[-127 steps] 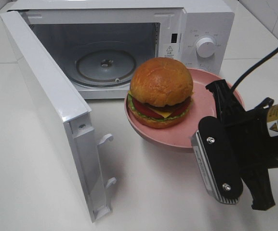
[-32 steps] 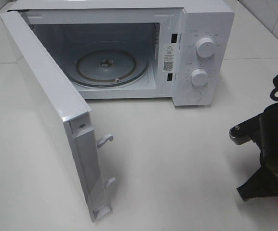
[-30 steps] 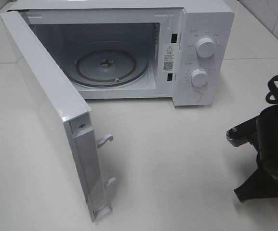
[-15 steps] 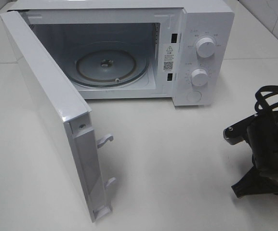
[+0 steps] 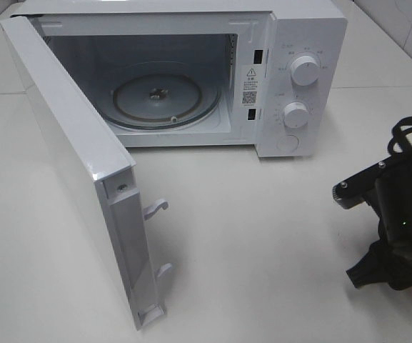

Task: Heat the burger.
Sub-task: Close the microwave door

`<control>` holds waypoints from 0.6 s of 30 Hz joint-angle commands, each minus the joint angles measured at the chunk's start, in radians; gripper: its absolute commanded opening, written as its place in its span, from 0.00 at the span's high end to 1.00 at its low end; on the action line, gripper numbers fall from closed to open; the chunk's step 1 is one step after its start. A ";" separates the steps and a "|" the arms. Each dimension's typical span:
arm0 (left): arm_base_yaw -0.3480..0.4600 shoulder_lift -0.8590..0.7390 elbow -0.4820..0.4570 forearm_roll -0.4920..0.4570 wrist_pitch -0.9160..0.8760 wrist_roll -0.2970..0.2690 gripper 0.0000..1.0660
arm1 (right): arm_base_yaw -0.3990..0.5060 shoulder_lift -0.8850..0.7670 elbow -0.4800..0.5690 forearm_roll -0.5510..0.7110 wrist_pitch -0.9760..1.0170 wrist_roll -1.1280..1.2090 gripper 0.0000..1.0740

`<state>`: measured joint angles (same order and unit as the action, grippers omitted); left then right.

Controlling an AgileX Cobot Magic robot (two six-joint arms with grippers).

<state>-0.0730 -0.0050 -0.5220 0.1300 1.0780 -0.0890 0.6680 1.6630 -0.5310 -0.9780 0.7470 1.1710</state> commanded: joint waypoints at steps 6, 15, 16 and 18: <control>0.002 -0.015 0.003 -0.003 -0.014 -0.003 0.06 | -0.004 -0.260 -0.006 0.157 -0.054 -0.345 0.39; 0.002 -0.015 0.003 -0.003 -0.014 -0.003 0.06 | -0.004 -0.569 -0.020 0.390 -0.076 -0.615 0.24; 0.002 -0.015 0.003 -0.003 -0.014 -0.003 0.06 | -0.004 -0.601 -0.028 0.428 -0.065 -0.639 0.25; 0.002 -0.015 0.003 -0.003 -0.014 -0.003 0.06 | -0.004 -0.660 -0.042 0.492 -0.047 -0.679 0.25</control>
<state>-0.0730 -0.0050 -0.5220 0.1300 1.0780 -0.0890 0.6680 1.0440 -0.5600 -0.5370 0.6780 0.5390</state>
